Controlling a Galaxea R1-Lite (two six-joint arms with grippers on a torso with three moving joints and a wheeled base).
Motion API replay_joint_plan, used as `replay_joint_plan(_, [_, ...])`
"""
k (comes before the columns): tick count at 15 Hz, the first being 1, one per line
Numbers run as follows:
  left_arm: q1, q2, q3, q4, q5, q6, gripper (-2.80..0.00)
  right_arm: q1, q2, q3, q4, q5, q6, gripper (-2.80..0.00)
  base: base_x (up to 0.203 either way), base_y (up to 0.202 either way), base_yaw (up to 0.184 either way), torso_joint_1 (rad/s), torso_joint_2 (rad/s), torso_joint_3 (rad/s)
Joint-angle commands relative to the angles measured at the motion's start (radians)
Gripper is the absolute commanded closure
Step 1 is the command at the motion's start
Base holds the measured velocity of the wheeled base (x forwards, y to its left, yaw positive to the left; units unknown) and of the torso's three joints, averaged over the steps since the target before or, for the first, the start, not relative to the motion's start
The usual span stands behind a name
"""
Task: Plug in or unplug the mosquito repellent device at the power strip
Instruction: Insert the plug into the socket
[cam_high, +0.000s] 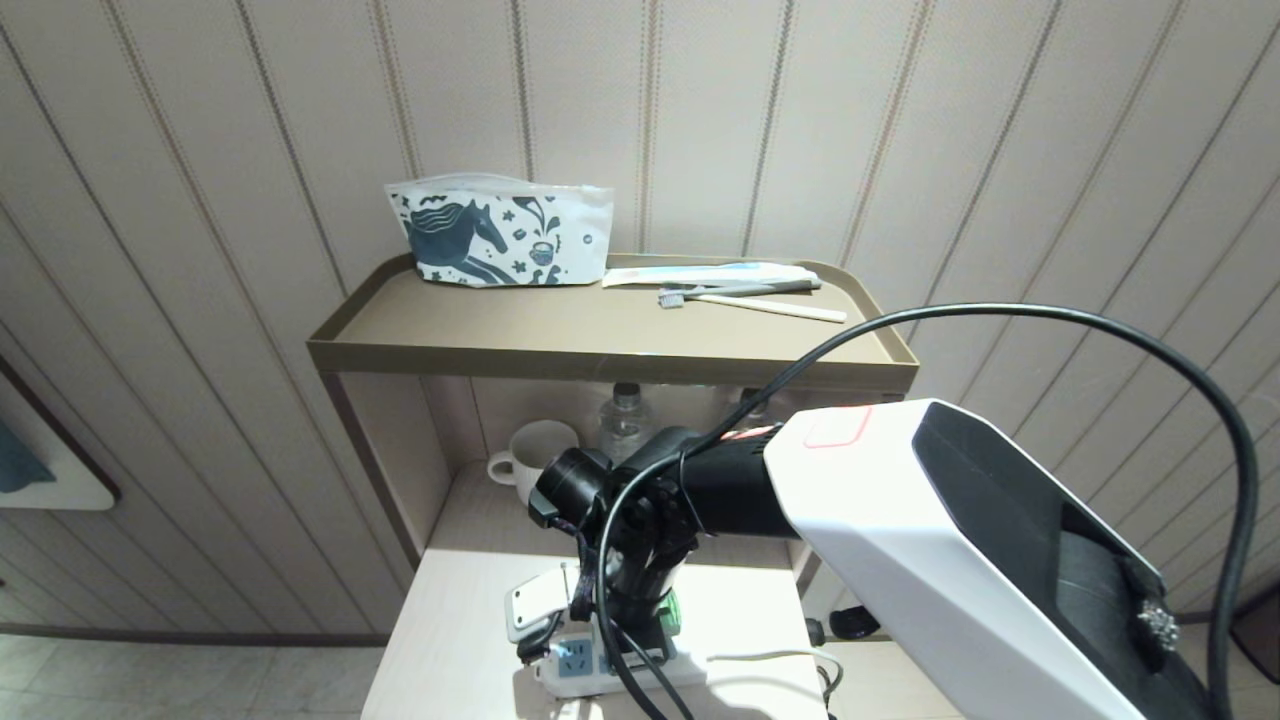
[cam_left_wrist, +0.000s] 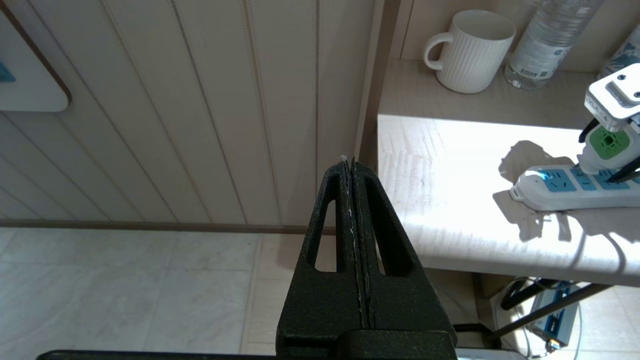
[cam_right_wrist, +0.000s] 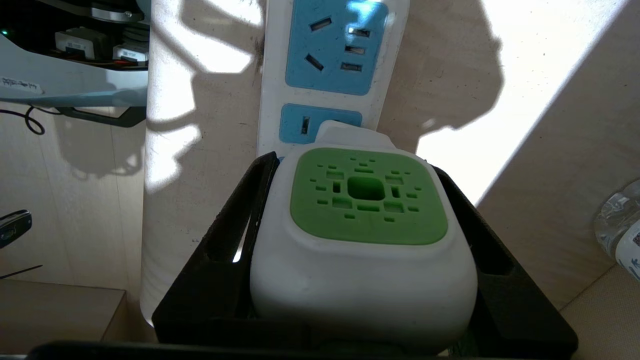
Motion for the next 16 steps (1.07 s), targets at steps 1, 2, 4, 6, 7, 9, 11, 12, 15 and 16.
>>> replay_joint_plan(1, [-0.001,0.0,0.0,0.001,0.0,0.0,0.0,-0.002,-0.002,0.002,0.007,-0.002,-0.007,0.0,0.0,0.0,0.0,0.0,0.0,0.0])
replay_joint_plan(2, [0.0,0.0,0.0,0.001,0.0,0.0,0.0,-0.002,-0.005,0.002,0.012,-0.002,-0.008,0.0,0.0,0.0,0.0,0.0,0.0,0.0])
replay_joint_plan(4, [0.0,0.0,0.0,0.001,0.0,0.0,0.0,-0.003,-0.01,0.002,0.015,-0.001,-0.008,0.0,0.0,0.0,0.0,0.0,0.0,0.0])
replay_joint_plan(6, [0.0,0.0,0.0,0.001,0.0,0.0,0.0,-0.005,-0.016,0.002,0.017,-0.001,-0.008,0.0,0.0,0.0,0.0,0.0,0.0,0.0])
replay_joint_plan(7, [-0.001,0.0,0.0,0.001,0.0,0.0,0.0,-0.008,-0.022,0.002,0.017,-0.002,-0.01,0.0,0.0,0.0,0.0,0.0,0.0,0.0])
replay_joint_plan(9, [-0.001,0.0,0.0,0.001,0.0,0.001,0.0,-0.019,-0.032,0.002,0.017,-0.002,-0.011,0.0,0.0,0.0,0.0,0.0,0.0,0.0])
replay_joint_plan(11, [0.0,0.0,0.0,0.001,0.0,0.0,0.0,-0.026,-0.036,0.002,0.013,-0.002,-0.019,0.0,0.0,0.0,0.0,0.0,0.0,0.0])
replay_joint_plan(12, [0.0,0.0,0.0,0.001,0.0,0.0,0.0,-0.031,-0.039,0.002,0.015,-0.001,-0.019,0.0,0.0,0.0,0.0,0.0,0.0,0.0])
replay_joint_plan(15, [-0.001,0.0,0.0,0.001,0.0,0.0,0.0,-0.031,-0.057,0.003,0.027,0.0,-0.021,0.0,0.0,0.0,0.0,0.0,0.0,0.0])
replay_joint_plan(16, [0.0,0.0,0.0,0.001,0.0,0.001,0.0,-0.031,-0.057,0.004,0.042,0.0,-0.023,0.0,0.0,0.0,0.0,0.0,0.0,0.0])
